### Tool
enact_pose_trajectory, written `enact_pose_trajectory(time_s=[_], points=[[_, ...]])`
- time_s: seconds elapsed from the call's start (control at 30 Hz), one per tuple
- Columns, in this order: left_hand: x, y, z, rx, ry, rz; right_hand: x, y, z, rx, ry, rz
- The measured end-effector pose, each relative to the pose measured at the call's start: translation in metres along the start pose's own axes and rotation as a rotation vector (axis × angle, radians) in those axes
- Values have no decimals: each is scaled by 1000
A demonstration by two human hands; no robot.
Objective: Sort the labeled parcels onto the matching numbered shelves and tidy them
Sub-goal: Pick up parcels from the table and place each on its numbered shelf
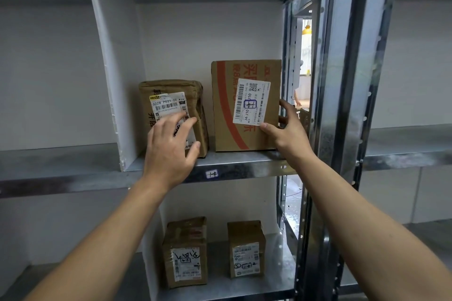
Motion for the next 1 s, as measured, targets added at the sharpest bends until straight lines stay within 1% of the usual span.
enact_pose_trajectory(time_s=[0.37, 0.57, 0.7, 0.8, 0.9, 1.0], points=[[-3, -2, 7, 19, -32, -39, 0, 1, 8, 10, 45, 150], [-3, 10, 27, 47, -84, 28, 2, -9, 46, -167, 154, 357], [1, 25, 53, 67, -127, 123, 1, 5, 93, -257, 142, 550], [7, 46, 81, 125, -166, 229, -11, 18, 135, -326, 141, 731], [19, 74, 115, 194, -247, 342, -31, 38, 180, -280, 94, 903], [42, 105, 156, 240, -393, 421, -59, 67, 237, -125, 29, 1054]])
Point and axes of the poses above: each hand's wrist, its own z-axis away from the middle knuckle, its own x-axis out of the palm, y = z × x, the point moved 6 cm from there along -z, towards the middle knuckle, and after that the axes turned 1 degree about -x, right-handed, at the moved point
